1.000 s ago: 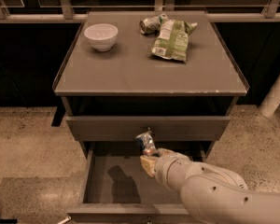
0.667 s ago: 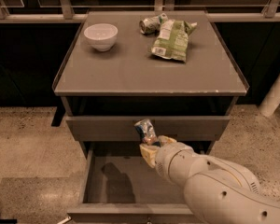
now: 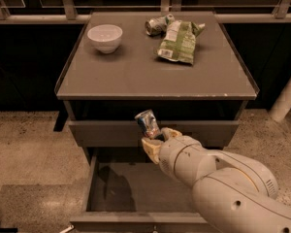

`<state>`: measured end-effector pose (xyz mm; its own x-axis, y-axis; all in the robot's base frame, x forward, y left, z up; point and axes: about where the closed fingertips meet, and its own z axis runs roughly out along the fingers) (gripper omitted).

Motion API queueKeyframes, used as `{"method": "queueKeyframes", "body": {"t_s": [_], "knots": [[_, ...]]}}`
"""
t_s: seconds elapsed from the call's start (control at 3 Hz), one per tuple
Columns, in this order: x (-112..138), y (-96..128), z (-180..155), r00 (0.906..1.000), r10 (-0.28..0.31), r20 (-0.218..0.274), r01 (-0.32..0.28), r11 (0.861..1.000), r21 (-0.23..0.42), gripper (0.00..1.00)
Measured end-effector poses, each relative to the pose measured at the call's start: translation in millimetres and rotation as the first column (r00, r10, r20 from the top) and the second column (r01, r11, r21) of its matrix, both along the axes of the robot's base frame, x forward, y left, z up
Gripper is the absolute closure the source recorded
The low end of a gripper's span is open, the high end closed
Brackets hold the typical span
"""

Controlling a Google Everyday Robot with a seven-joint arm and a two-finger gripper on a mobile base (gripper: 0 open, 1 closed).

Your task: Pick redbull can from middle drawer and place on counter

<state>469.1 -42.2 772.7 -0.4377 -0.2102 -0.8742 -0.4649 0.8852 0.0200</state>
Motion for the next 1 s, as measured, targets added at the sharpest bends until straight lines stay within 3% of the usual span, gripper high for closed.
{"method": "queueKeyframes", "body": {"t_s": [0.33, 1.0], "knots": [[0, 8, 1, 0.9999, 0.01, 0.002, -0.01, 1.0, 0.014, 1.0], [22, 4, 76, 0.9914, 0.054, 0.119, -0.044, 0.996, -0.083, 1.0]]}}
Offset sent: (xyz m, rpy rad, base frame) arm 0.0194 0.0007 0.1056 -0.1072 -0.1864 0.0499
